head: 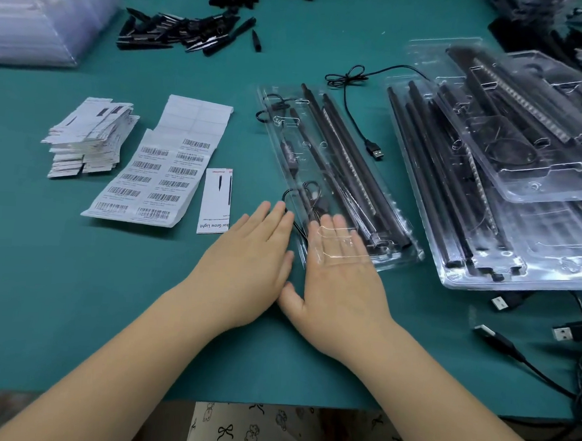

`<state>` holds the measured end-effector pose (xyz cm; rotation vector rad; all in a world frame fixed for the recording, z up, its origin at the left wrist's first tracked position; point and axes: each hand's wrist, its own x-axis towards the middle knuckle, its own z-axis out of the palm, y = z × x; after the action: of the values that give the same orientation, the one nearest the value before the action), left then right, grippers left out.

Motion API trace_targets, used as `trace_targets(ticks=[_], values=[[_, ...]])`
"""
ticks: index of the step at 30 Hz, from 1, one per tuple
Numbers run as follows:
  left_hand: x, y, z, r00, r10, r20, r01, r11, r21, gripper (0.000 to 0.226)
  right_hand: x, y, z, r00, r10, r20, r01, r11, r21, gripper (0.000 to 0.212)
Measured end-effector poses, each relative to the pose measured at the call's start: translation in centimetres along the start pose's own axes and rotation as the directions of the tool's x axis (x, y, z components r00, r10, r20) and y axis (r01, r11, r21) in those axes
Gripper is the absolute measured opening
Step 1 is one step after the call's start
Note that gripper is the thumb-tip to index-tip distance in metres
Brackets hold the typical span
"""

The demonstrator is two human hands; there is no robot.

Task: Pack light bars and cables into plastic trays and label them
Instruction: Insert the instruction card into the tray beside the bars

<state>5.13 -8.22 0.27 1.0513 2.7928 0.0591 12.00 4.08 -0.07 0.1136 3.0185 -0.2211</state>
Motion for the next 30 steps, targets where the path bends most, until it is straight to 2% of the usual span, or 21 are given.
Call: trace_targets(ticks=[4,6,11,17,18,20,22,23,26,30], values=[[0.6,-0.3,-0.3,0.997,0.066,0.035,-0.068,0.996,0.055,0.062,-0.1,0.3,0.1,1.0,-0.015,-0.019,0.015,1.0,0.001,0.084],[0.9,-0.6,-0.7,0.996,0.092,-0.006,-0.091,0.992,0.09,0.063,-0.1,0.4,0.1,0.999,-0.024,-0.033,0.024,1.0,0.009,0.084],[2.5,-1.2,-2.2,0.97,0.217,-0.114,-0.204,0.973,0.109,0.047,-0.1,0.5,0.1,0.999,-0.033,-0.028,0.034,0.999,0.036,0.083],[2.0,-2.0,-2.1,0.978,0.202,-0.046,-0.203,0.979,-0.026,0.054,0.1,0.6,0.0,1.0,-0.031,-0.003,0.031,0.999,-0.011,0.084],[1.7,-2.1,-2.1,0.986,0.159,-0.057,-0.163,0.984,-0.074,0.053,0.1,0.6,0.0,1.0,-0.029,-0.003,0.029,1.0,-0.005,0.084],[1.1,-2.5,-2.4,0.986,-0.05,-0.158,0.029,0.991,-0.134,0.039,0.1,0.5,0.0,1.0,-0.03,-0.005,0.03,1.0,0.009,0.084],[0.8,-2.7,-2.8,0.923,-0.304,-0.234,0.287,0.952,-0.106,0.027,0.0,0.5,0.0,0.999,-0.033,-0.004,0.033,0.999,0.015,0.084],[0.7,-2.7,-2.8,0.901,-0.374,-0.221,0.367,0.927,-0.073,0.023,0.0,0.5,0.0,0.999,-0.035,-0.003,0.035,0.999,0.015,0.083],[0.5,-2.4,-2.3,0.904,-0.401,-0.146,0.399,0.916,-0.042,0.025,0.0,0.5,-0.1,0.999,-0.034,0.0,0.034,0.999,0.015,0.083],[0.4,-2.9,-2.8,0.869,-0.466,-0.167,0.401,0.861,-0.314,0.052,-0.1,0.5,-0.1,0.999,-0.031,0.005,0.031,0.999,0.018,0.082]])
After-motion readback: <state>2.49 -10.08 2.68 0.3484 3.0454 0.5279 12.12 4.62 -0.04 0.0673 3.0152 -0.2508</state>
